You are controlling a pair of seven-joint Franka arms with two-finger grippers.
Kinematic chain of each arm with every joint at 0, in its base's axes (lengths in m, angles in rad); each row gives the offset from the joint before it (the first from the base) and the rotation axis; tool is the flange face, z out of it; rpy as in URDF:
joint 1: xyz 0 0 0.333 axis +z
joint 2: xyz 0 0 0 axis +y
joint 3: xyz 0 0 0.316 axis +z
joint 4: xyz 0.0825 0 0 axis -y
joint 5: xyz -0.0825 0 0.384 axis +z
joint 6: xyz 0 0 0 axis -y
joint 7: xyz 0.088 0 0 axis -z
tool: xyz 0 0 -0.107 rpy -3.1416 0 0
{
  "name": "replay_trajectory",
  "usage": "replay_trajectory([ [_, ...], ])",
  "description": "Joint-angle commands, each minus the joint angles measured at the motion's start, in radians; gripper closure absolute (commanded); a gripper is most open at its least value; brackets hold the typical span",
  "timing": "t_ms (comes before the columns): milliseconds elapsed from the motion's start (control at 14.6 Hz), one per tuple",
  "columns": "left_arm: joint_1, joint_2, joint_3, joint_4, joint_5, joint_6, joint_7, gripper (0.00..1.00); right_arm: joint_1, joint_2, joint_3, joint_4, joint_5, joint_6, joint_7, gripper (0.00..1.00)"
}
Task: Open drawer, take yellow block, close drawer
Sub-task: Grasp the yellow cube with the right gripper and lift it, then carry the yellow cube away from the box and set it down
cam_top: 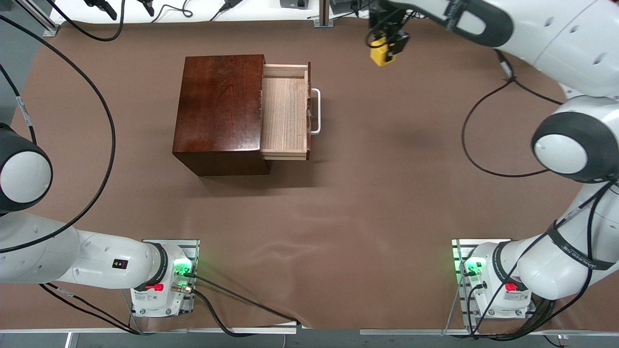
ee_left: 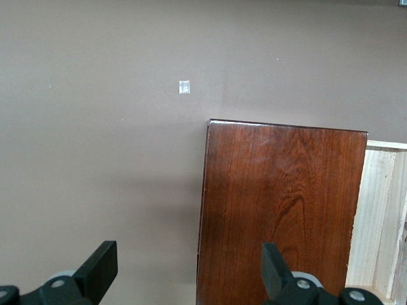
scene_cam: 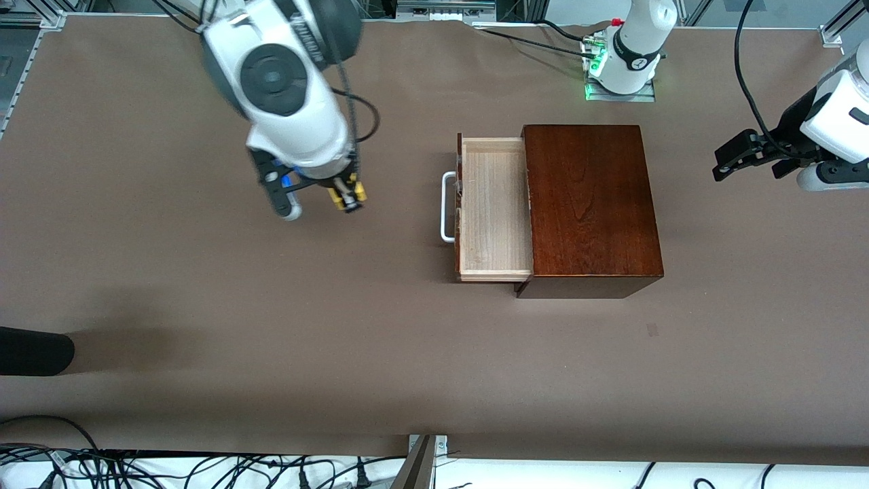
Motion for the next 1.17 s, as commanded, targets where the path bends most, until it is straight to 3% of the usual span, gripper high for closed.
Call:
replay_trajectory([
  [0,0.002,0.025,-0.002,0.042,-0.003,-0.007,0.008,0.0,-0.021,-0.161,-0.081,-0.237,0.039,0.056,-0.25,1.0],
  [275,0.005,0.031,-0.001,0.044,-0.01,-0.007,0.011,0.0,-0.02,-0.298,-0.222,-0.507,0.094,0.187,-0.611,1.0],
  [549,0.01,0.042,-0.01,0.045,-0.008,-0.007,0.013,0.0,-0.02,-0.346,-0.27,-0.789,0.096,0.452,-0.901,1.0],
  [755,0.001,0.045,-0.011,0.045,-0.005,-0.007,0.013,0.0,-0.02,-0.32,-0.271,-0.946,0.096,0.686,-1.062,1.0],
  [1098,-0.001,0.057,-0.011,0.047,-0.017,-0.007,0.007,0.0,-0.018,-0.157,-0.247,-0.994,0.096,0.869,-1.235,1.0],
])
